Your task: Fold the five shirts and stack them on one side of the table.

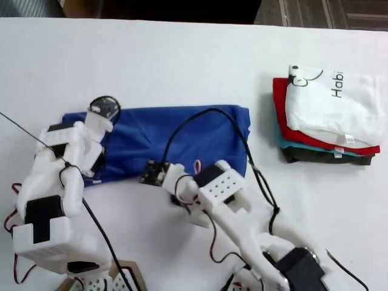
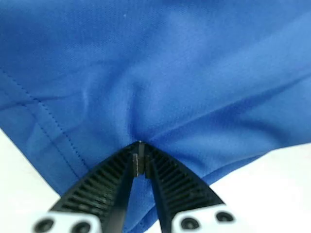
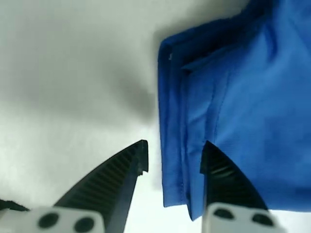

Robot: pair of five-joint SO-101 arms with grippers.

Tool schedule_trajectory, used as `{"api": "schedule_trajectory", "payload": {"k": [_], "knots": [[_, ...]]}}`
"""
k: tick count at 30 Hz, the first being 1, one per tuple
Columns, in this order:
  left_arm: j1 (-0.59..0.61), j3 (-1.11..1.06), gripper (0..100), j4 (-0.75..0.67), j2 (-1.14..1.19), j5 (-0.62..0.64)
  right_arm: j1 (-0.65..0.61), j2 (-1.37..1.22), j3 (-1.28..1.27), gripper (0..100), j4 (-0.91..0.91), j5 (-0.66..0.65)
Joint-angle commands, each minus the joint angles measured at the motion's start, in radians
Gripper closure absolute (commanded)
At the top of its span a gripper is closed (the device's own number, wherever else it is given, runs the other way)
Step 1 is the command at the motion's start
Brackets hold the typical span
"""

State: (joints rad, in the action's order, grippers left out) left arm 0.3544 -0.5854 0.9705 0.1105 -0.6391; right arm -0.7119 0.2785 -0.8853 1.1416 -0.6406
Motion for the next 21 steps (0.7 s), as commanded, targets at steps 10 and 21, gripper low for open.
{"api": "schedule_trajectory", "payload": {"k": [10, 21], "knots": [[0.006, -0.001, 98, -0.041, -0.002, 0.005, 0.008, -0.216, 0.034, 81.0, -0.099, -0.017], [0.006, -0.001, 98, -0.041, -0.002, 0.005, 0.07, -0.219, 0.051, 88.1, -0.105, -0.081]]}}
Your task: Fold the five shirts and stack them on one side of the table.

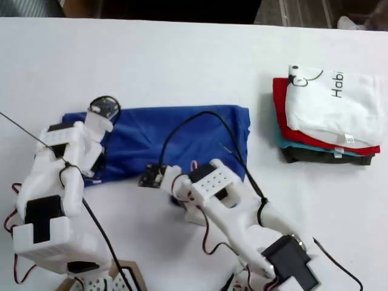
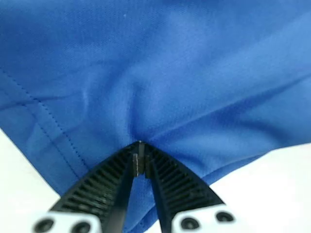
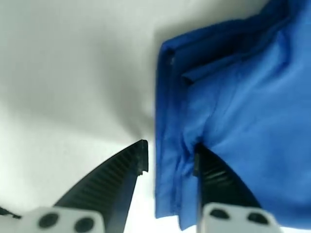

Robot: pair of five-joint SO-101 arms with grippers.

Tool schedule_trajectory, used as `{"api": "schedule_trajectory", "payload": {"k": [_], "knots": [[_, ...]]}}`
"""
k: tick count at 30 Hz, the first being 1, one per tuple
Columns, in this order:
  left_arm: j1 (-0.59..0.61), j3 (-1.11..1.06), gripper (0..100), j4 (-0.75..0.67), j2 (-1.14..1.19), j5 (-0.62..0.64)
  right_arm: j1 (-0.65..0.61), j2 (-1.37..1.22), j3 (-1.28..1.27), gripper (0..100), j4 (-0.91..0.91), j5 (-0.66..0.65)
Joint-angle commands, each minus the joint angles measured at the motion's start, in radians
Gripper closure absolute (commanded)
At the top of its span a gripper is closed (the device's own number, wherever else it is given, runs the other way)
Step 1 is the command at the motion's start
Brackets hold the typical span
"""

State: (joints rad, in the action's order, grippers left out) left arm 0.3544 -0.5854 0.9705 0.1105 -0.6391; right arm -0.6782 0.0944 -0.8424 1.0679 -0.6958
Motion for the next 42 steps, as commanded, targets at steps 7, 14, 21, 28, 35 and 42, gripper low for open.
{"api": "schedule_trajectory", "payload": {"k": [7, 14, 21, 28, 35, 42], "knots": [[0.006, -0.001, 98, -0.041, -0.002, 0.005, 0.09, -0.035, 0.012, 91.8, -0.028, -0.061], [0.006, -0.001, 98, -0.041, -0.002, 0.005, 0.09, -0.031, 0.017, 96.3, -0.016, -0.06], [0.006, -0.001, 98, -0.041, -0.002, 0.005, 0.082, -0.025, 0.063, 71.8, 0.068, -0.055], [0.006, -0.001, 98, -0.041, -0.002, 0.005, 0.082, -0.033, 0.13, 67.3, 0.104, -0.058], [0.006, -0.001, 98, -0.041, -0.002, 0.005, 0.084, -0.171, 0.129, 67.3, 0.035, -0.054], [0.006, -0.001, 98, -0.041, -0.002, 0.006, 0.082, -0.228, 0.169, 85.4, 0.108, -0.051]]}}
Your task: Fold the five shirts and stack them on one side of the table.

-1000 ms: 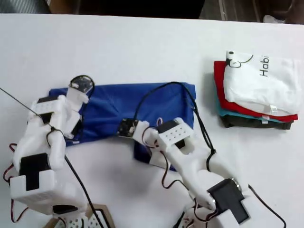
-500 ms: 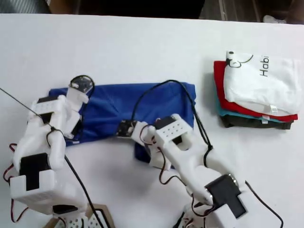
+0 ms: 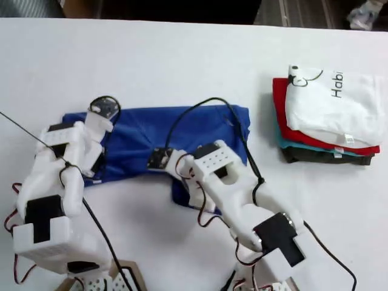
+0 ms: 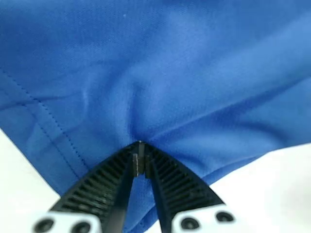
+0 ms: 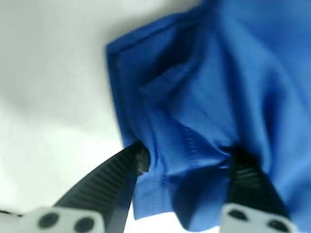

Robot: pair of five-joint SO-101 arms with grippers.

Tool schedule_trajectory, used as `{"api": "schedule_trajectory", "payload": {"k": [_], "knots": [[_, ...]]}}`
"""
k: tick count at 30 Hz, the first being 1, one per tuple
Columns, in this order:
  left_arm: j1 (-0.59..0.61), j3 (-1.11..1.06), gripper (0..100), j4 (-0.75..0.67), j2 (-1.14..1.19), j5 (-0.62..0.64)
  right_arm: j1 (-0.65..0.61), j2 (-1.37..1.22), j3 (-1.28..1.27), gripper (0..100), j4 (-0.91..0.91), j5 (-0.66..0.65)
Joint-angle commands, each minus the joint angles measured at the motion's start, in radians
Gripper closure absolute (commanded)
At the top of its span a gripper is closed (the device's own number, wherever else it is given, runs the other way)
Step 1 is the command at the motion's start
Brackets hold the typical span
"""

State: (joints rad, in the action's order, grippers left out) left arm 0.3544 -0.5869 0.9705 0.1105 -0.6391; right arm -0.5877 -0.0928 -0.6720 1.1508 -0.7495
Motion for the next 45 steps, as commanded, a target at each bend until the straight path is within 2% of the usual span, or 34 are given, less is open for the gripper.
{"api": "schedule_trajectory", "payload": {"k": [1, 4, 11, 19, 24, 33, 38, 41, 45], "knots": [[0.006, 0.001, 98, -0.041, -0.002, 0.015, -0.007, -0.041, -0.002, 88.9, 0.027, 0.003], [0.006, 0.002, 98, -0.043, -0.002, 0.028, -0.007, -0.041, 0.003, 97.8, 0.027, 0.003], [0.006, 0.002, 98, -0.043, -0.002, 0.029, -0.001, -0.039, 0.08, 97.9, 0.062, 0.002], [0.006, 0.002, 98, -0.043, -0.002, 0.029, 0.05, -0.05, 0.459, 97.9, 0.298, -0.008], [0.006, 0.002, 98, -0.043, -0.002, 0.029, 0.131, -0.071, 0.68, 97.9, 0.32, -0.012], [0.006, 0.002, 98, -0.043, -0.002, 0.028, 0.208, -0.484, 1.181, 97.9, 0.438, -0.114], [0.006, 0.002, 98, -0.043, -0.002, 0.028, 0.228, -0.708, 1.513, 97.8, 0.545, -0.114], [0.006, 0.002, 98, -0.043, -0.002, 0.028, 0.243, -0.783, 1.608, 97.5, 0.558, -0.114], [0.006, 0.002, 98, -0.043, -0.002, 0.028, 0.257, -0.796, 1.623, 86.6, 0.558, -0.112]]}}
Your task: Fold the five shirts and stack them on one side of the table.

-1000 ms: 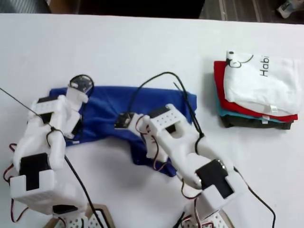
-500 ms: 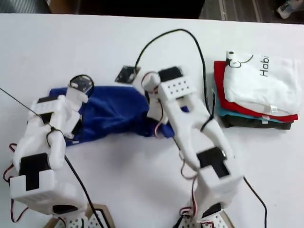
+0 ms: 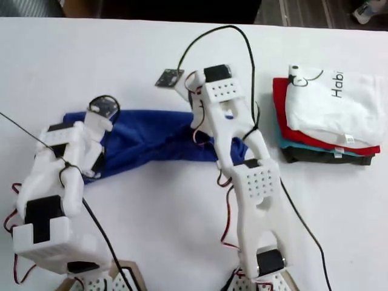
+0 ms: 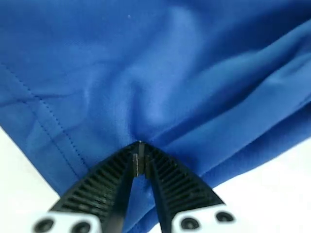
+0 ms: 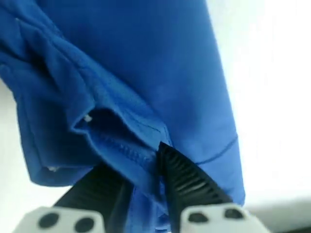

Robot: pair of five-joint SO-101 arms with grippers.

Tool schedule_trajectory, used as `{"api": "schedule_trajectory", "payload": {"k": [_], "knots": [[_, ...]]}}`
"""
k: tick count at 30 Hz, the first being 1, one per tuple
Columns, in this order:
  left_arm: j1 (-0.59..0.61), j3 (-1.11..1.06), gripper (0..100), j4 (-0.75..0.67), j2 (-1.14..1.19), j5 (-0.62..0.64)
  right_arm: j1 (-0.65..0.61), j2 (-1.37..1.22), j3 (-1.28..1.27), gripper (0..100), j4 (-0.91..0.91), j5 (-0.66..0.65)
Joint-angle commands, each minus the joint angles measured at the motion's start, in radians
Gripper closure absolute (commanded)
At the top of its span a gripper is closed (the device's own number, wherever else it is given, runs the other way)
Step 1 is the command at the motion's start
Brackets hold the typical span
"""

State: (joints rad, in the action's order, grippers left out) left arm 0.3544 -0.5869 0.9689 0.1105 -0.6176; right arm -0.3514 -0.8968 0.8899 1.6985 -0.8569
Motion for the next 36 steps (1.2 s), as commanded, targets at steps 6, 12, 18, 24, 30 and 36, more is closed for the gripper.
{"api": "schedule_trajectory", "payload": {"k": [6, 12, 18, 24, 30, 36], "knots": [[0.006, 0.002, 98, -0.041, -0.002, 0.006, 0.05, 0.05, 0.138, 79.8, 0.008, 0.0], [0.006, 0.002, 98, -0.041, -0.002, 0.006, 0.087, 0.125, 0.153, 83.0, 0.015, 0.068], [0.006, 0.002, 98, -0.041, -0.002, 0.006, 0.093, 0.378, -0.089, 97.2, 0.015, 0.086], [0.006, 0.002, 98, -0.041, -0.002, 0.006, 0.087, 0.711, -0.539, 97.8, 0.013, 0.078], [0.006, 0.002, 98, -0.041, -0.002, 0.006, 0.088, 0.886, -1.048, 97.8, -0.202, 0.015], [0.006, 0.002, 98, -0.041, -0.002, 0.006, 0.044, 0.878, -1.181, 97.8, -0.479, 0.017]]}}
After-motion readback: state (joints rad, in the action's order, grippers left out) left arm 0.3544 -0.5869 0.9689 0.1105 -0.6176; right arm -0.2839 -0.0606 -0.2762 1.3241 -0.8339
